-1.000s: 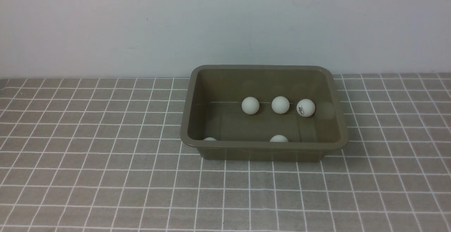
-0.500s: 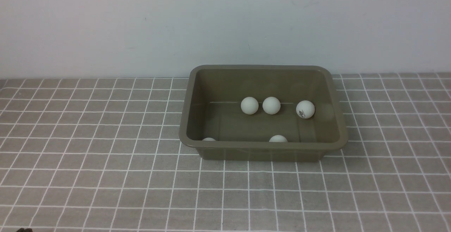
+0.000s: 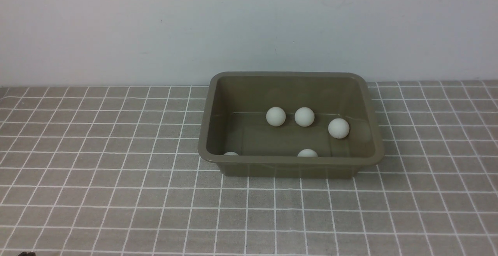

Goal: Put the table tennis balls into the box on the grey coffee tablecloth.

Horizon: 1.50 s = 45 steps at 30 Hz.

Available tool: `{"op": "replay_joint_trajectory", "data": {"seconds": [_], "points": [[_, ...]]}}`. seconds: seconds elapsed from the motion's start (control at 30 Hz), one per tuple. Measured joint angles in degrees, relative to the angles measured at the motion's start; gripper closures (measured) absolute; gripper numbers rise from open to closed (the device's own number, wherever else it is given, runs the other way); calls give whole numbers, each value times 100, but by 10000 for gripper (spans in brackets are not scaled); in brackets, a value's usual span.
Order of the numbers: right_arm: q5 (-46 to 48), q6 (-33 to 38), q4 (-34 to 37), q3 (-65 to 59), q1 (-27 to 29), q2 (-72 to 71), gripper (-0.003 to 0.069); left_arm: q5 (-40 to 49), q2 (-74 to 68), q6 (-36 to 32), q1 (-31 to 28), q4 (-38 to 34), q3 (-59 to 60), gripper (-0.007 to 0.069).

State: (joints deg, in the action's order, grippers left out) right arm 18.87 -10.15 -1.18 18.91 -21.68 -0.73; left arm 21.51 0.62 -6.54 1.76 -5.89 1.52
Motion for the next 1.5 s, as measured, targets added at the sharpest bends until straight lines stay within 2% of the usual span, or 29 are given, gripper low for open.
{"op": "replay_joint_trajectory", "data": {"seconds": [0.43,0.53,0.57,0.6,0.7,0.83,1.5], "points": [[36,38,-18,0,50,0,673,0,0,0,0,0,0,629],[141,180,-120,-235,752,0,673,2,0,0,0,0,0,629],[149,188,-132,-288,802,0,673,2,0,0,0,0,0,629],[177,200,-255,-635,1290,0,673,2,0,0,0,0,0,629],[204,206,-482,-1204,1856,0,673,7,0,0,0,0,0,629],[385,197,-561,-1982,2237,0,673,7,0,0,0,0,0,629],[349,189,-594,-1997,2288,0,673,17,0,0,-6,4,0,629]]}}
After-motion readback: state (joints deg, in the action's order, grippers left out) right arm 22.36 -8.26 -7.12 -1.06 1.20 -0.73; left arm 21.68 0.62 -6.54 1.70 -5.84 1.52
